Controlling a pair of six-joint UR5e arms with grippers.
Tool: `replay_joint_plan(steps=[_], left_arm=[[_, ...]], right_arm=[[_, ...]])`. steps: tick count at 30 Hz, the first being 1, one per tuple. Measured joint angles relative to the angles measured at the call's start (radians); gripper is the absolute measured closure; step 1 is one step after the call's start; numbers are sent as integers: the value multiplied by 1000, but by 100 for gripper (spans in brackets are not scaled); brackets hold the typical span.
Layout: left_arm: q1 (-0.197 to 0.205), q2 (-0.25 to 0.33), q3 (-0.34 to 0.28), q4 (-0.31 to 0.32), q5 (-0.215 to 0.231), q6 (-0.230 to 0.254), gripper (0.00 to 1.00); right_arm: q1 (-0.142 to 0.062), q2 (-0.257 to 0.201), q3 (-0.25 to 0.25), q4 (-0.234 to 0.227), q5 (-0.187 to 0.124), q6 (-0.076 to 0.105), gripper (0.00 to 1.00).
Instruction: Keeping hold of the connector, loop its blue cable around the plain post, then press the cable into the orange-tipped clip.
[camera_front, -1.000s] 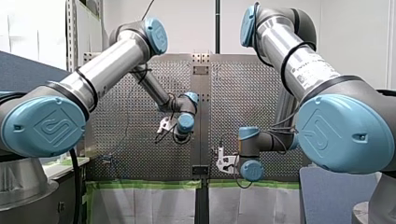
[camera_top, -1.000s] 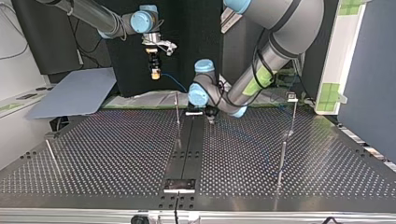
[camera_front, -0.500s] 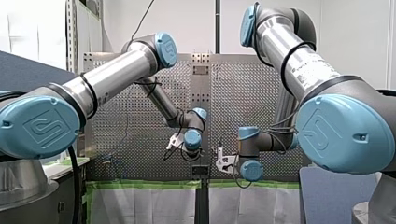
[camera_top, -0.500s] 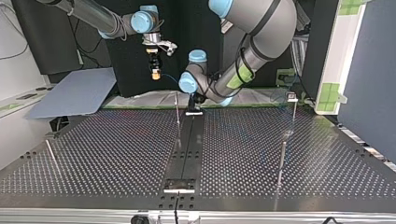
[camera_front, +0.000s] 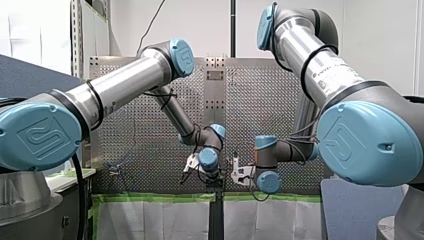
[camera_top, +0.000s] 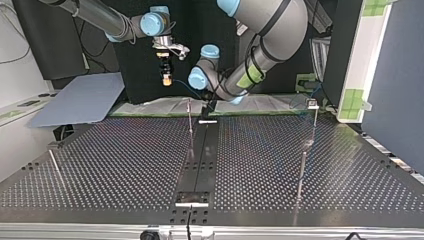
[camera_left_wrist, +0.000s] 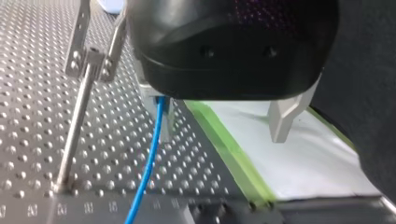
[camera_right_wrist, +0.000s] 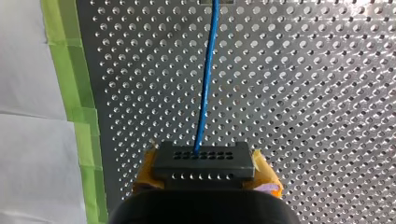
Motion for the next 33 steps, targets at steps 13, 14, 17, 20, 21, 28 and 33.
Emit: replay_joint_plan(steps=[13, 14, 17, 20, 21, 28, 33], left_arm=[[-13, 0, -12, 94, 130, -129, 50], [-15, 0, -13, 98, 137, -139, 69], [-21, 0, -13, 107, 145, -171, 95], [-27, 0, -13, 118, 141, -201, 100], [-29, 0, -14, 122, 134, -213, 100], [-35, 0, -21, 140, 83, -280, 100], [-38, 0, -45, 166, 38, -319, 100]], right_arm=[[-6, 0, 0, 19, 6, -6, 100], [-7, 0, 0, 19, 6, -6, 100], [-8, 0, 0, 20, 8, -6, 100], [-10, 0, -1, 20, 12, -7, 100], [-10, 0, -1, 20, 13, -7, 100], [-18, 1, -3, 20, 14, -8, 100], [-25, 1, -7, 20, 16, -9, 100]])
